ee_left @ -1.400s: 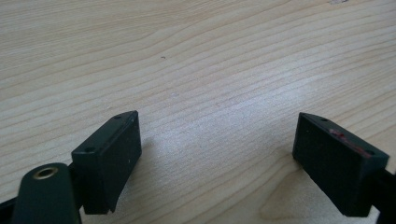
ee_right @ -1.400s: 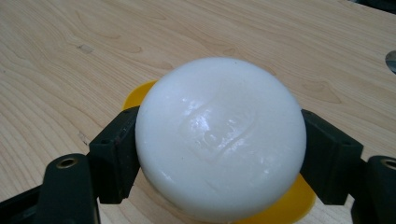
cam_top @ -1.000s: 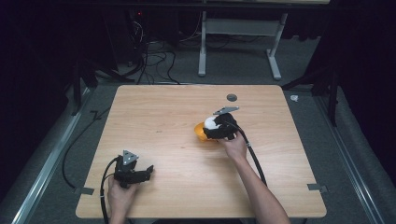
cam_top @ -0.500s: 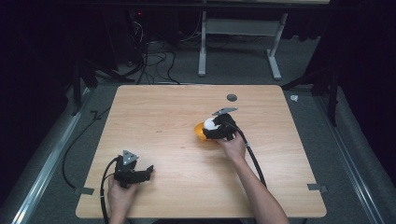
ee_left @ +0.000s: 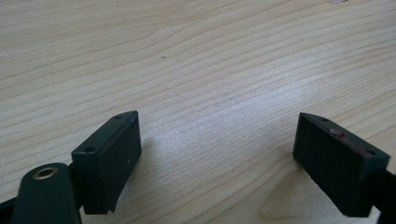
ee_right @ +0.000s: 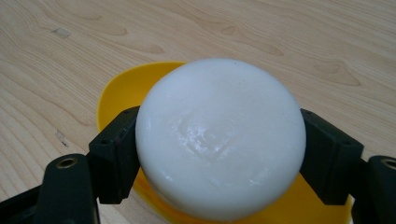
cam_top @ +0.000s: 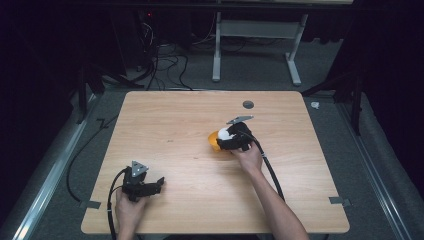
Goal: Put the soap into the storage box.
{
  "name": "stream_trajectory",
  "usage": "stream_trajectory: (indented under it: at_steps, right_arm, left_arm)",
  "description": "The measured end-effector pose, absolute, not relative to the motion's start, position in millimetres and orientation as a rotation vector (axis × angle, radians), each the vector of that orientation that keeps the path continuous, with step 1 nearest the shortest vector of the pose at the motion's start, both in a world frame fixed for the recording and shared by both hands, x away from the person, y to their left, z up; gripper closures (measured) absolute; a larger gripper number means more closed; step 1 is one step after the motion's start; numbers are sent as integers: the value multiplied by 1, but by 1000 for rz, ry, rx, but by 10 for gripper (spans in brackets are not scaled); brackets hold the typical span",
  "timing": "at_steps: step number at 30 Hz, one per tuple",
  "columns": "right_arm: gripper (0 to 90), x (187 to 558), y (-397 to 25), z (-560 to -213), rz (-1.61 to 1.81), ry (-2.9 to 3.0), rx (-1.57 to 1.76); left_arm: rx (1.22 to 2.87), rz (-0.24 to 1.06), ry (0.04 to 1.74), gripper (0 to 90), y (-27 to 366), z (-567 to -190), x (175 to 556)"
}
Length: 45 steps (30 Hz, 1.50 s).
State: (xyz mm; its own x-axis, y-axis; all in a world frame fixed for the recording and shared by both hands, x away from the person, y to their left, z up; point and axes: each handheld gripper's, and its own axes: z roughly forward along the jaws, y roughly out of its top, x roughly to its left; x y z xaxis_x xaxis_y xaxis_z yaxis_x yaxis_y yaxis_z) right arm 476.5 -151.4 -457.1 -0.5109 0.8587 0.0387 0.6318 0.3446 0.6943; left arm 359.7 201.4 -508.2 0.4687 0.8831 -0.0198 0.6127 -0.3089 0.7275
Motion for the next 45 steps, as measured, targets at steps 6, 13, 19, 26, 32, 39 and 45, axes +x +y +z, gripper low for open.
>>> stream_trajectory:
  at_steps: [6, 13, 19, 26, 32, 39, 45]
  right_arm:
    - [244, 477, -151, -458, 944, 2280, 1330]
    - [243, 478, -152, -460, 944, 2294, 1349]
    - [241, 479, -152, -461, 941, 2306, 1362]
    - [239, 478, -153, -458, 959, 2288, 1358]
    - [246, 476, -155, -451, 1006, 2264, 1345]
    - [248, 473, -159, -448, 1019, 2250, 1341]
    - [254, 470, -165, -444, 1043, 2232, 1333]
  left_arm:
    - [2040, 509, 1238, 159, 201, -508, 360]
    - [2040, 510, 1236, 159, 202, -508, 360]
    - [2040, 509, 1235, 160, 202, -508, 360]
    - [2040, 509, 1235, 159, 202, -508, 360]
    - [2040, 509, 1235, 160, 202, -508, 360]
    - [2040, 509, 1235, 160, 202, -508, 360]
    - [2040, 509, 1235, 159, 202, -508, 360]
